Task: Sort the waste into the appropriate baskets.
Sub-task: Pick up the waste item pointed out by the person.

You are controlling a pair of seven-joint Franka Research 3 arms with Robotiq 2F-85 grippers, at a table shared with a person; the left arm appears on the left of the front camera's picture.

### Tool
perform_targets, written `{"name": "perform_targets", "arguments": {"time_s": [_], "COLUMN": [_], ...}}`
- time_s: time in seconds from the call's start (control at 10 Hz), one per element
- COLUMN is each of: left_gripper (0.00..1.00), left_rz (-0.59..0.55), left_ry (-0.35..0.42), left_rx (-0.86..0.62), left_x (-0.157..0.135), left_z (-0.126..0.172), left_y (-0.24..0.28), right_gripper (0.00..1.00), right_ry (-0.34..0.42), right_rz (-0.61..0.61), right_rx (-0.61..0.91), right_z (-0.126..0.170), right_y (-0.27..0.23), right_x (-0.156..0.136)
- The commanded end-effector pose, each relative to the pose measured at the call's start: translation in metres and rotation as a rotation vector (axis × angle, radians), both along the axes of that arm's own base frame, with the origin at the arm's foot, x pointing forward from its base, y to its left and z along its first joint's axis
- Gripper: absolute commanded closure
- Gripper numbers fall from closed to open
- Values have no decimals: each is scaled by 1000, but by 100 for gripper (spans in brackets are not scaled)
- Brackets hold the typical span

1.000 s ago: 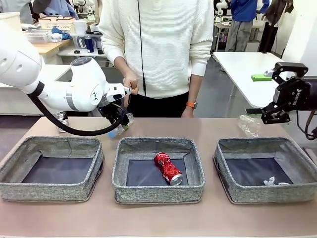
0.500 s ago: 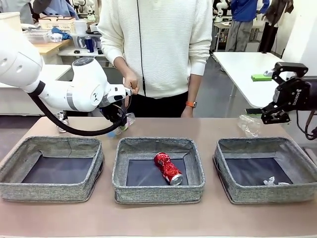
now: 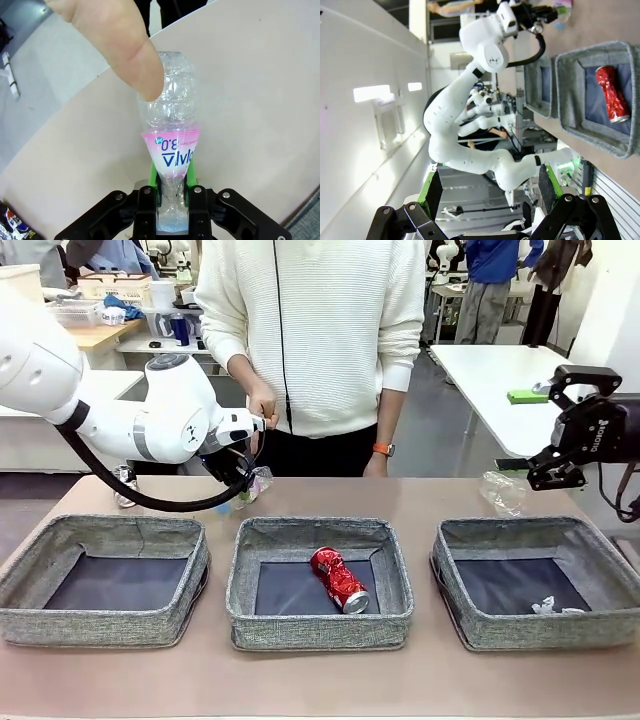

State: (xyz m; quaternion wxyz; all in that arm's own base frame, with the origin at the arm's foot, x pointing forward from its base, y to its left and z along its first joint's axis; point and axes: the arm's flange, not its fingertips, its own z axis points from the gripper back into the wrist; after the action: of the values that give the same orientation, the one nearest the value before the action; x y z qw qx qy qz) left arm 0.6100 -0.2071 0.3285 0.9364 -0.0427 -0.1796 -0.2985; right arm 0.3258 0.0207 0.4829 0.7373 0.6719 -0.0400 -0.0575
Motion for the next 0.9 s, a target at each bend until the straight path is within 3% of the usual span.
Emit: {"name": "perform_targets", "arguments": {"time_s": [0.0, 0.2, 0.4, 0.6, 0.8], "left_gripper": [100, 100, 100, 100, 100], "left_rz": [29, 49, 118, 134, 103], "left_ry": [30, 20, 37, 106, 251], "left_rx": [40, 31, 58, 61, 29], "left_x": [-5, -8, -20, -49, -102], "left_z": [-6, 6, 47, 101, 140], "left_y": [5, 9, 15, 23, 23], "right_gripper": [0, 0, 0, 0, 0], "right_ry": [-1, -1, -1, -1, -1], "right_rz": [-3, -3, -3, -3, -3], "right_rx": [18, 18, 18, 18, 18], "right_z": [3, 3, 3, 3, 3], "right_y": [0, 0, 0, 0, 0], "right_x": [0, 0, 0, 0, 0]}}
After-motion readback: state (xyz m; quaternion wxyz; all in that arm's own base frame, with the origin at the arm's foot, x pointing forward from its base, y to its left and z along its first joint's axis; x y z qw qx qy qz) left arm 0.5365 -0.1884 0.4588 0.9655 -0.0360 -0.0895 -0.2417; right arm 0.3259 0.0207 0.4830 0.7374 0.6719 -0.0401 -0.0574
